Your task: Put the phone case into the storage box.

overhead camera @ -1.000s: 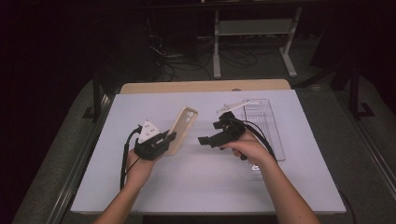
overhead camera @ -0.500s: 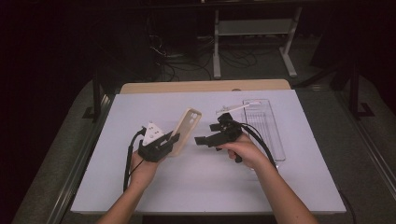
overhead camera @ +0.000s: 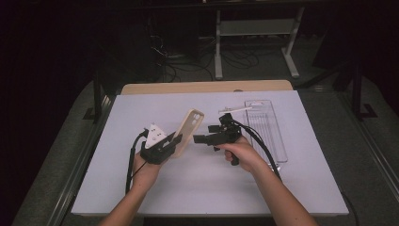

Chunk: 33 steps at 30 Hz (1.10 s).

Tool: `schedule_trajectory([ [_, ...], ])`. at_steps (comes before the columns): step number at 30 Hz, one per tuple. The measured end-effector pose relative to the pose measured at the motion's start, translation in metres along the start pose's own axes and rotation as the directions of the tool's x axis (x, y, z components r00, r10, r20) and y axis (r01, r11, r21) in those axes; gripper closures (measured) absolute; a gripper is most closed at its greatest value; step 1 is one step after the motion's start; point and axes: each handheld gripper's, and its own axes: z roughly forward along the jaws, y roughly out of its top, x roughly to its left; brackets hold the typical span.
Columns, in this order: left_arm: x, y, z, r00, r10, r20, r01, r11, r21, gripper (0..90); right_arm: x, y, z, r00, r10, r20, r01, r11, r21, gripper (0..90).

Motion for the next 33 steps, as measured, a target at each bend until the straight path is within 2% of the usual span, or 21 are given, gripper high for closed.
schedule_trajectory([
  [6,-0.005,0.000,0.002,1.0000,-0.007,0.006,0.007,0.9998,-0.016,78.9,0.000,-0.001,0.002,0.9996,0.027,-0.012,-0.028,0.999,-0.024,0.3],
  [8,-0.006,0.001,0.002,0.9999,0.011,0.004,-0.011,0.9999,-0.010,78.9,-0.001,-0.001,0.003,0.9994,0.032,-0.015,-0.033,0.999,-0.037,0.0],
  [11,-0.007,0.001,0.003,0.9998,0.019,0.004,-0.019,0.9997,-0.015,78.9,-0.001,-0.001,0.004,0.9979,0.061,-0.020,-0.062,0.997,-0.049,0.0],
  [14,-0.009,0.001,0.003,0.9997,0.025,0.006,-0.025,0.9996,-0.012,78.9,-0.002,-0.001,0.004,0.9971,0.070,-0.031,-0.071,0.996,-0.060,0.0],
  [23,-0.016,0.001,0.004,0.9995,0.025,0.021,-0.024,0.9995,-0.020,78.9,-0.002,0.000,0.004,0.9867,0.144,-0.075,-0.150,0.986,-0.077,0.0],
  [29,-0.019,0.002,0.005,0.9987,0.045,0.026,-0.044,0.9986,-0.028,79.0,-0.001,0.001,0.005,0.9817,0.170,-0.086,-0.178,0.980,-0.091,0.0],
  [31,-0.020,0.002,0.005,0.9988,0.040,0.027,-0.040,0.9989,-0.023,78.9,-0.002,0.000,0.005,0.9814,0.173,-0.084,-0.181,0.979,-0.095,0.0],
  [32,-0.021,0.002,0.005,0.9991,0.034,0.027,-0.033,0.9991,-0.025,78.9,-0.001,0.001,0.005,0.9783,0.188,-0.087,-0.196,0.977,-0.089,0.0],
  [33,-0.022,0.002,0.005,0.9990,0.033,0.029,-0.033,0.9992,-0.024,78.9,-0.002,0.000,0.006,0.9813,0.175,-0.080,-0.183,0.978,-0.101,0.0],
])
